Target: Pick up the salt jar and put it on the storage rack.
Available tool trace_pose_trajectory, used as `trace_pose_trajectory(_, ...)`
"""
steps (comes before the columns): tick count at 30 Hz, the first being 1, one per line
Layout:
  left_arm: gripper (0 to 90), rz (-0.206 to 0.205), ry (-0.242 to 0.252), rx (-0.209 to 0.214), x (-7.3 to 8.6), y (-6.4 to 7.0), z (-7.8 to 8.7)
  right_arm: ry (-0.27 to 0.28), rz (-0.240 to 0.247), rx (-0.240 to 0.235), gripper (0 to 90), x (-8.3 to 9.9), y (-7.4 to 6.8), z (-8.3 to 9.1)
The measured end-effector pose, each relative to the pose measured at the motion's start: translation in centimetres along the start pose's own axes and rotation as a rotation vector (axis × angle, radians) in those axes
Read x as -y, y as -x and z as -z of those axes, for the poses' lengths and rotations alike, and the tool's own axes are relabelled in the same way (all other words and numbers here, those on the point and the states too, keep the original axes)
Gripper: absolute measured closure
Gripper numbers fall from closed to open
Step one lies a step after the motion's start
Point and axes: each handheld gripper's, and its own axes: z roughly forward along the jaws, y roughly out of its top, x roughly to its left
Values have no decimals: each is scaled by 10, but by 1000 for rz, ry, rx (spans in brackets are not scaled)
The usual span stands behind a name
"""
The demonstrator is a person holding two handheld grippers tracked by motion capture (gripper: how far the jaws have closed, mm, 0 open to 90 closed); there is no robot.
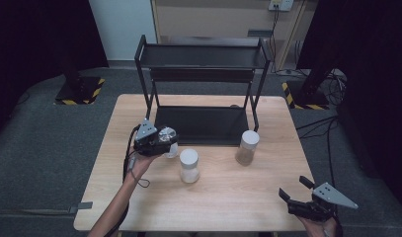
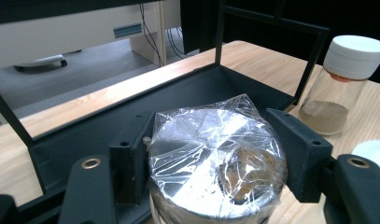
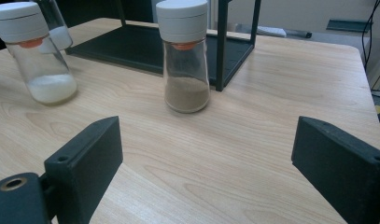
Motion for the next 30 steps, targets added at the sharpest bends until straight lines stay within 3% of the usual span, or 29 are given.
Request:
trace_pose_trajectory(14, 352, -7, -15, -36, -18, -1, -21, 2, -2, -4, 88, 0, 1, 0)
trace_pose_trajectory(30, 353, -17, -26, -123, -33, -2, -53, 2, -10, -6, 88, 1, 2, 0)
